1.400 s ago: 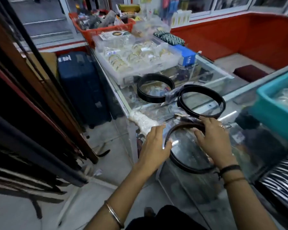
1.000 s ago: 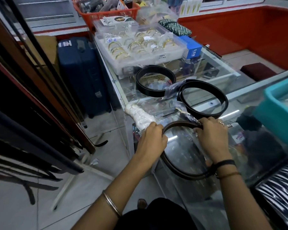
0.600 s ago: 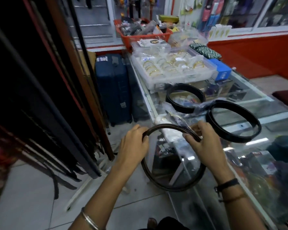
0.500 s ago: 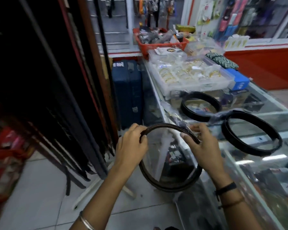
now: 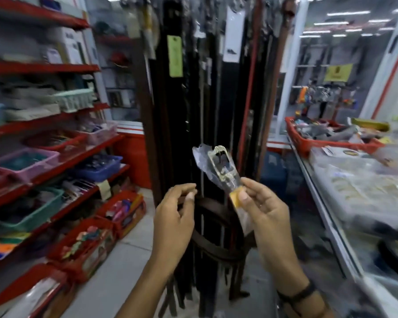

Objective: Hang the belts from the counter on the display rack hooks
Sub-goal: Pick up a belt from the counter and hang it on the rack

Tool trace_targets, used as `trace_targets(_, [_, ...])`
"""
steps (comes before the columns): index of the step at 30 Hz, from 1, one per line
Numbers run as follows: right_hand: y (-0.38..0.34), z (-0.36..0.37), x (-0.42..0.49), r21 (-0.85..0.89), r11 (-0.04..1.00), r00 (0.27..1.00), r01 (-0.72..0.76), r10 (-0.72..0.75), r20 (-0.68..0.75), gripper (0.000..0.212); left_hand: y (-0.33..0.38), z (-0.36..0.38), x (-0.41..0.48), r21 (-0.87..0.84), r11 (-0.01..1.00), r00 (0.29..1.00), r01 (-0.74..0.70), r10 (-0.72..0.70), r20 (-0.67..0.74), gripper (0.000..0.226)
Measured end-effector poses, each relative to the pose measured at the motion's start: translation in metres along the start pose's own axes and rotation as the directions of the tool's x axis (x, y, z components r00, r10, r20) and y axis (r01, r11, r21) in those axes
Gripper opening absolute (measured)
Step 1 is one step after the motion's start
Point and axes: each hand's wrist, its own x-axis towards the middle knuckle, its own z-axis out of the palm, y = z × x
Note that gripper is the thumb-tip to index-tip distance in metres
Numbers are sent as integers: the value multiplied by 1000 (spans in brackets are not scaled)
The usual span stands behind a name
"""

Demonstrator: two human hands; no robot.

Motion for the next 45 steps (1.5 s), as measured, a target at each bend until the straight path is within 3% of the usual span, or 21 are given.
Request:
trace_targets(2, [-6, 35, 8, 42, 998, 996, 45, -48, 72, 19, 16, -24, 18, -216, 976, 1000, 3, -8, -23, 16])
trace_targets(4, [-10, 70, 17, 122, 990, 990, 76, -89, 110, 19, 30, -47, 37, -330, 943, 998, -34, 14, -62, 20])
trace_targets(8, [-22, 131, 35, 218, 968, 980, 126, -156, 126, 18, 49, -83, 72, -406, 907, 987, -114, 57, -150, 8])
trace_targets(15, [-55, 210, 72, 290, 929, 946, 230, -283, 155, 18, 69, -139, 137, -426, 882, 957, -202, 86, -276, 10])
trace_targets(20, [-98, 252, 97, 310, 870, 889, 384, -439, 128, 20, 97, -174, 178, -494, 824, 941, -276, 128, -312, 8])
trace_targets(30, [-172, 290, 152, 162, 797, 809, 582, -588, -15, 8, 147, -206, 249, -654, 709, 961, -265, 137, -241, 6])
trace_targets(38, [-182, 303, 171, 137, 815, 826, 564, -555, -100, 10, 157, -204, 277, -716, 669, 979, -197, 100, -176, 4])
trace_targets(45, [-159, 301, 179, 114, 845, 852, 522, -513, -100, 10, 137, -196, 287, -673, 727, 988, -138, 59, -140, 8])
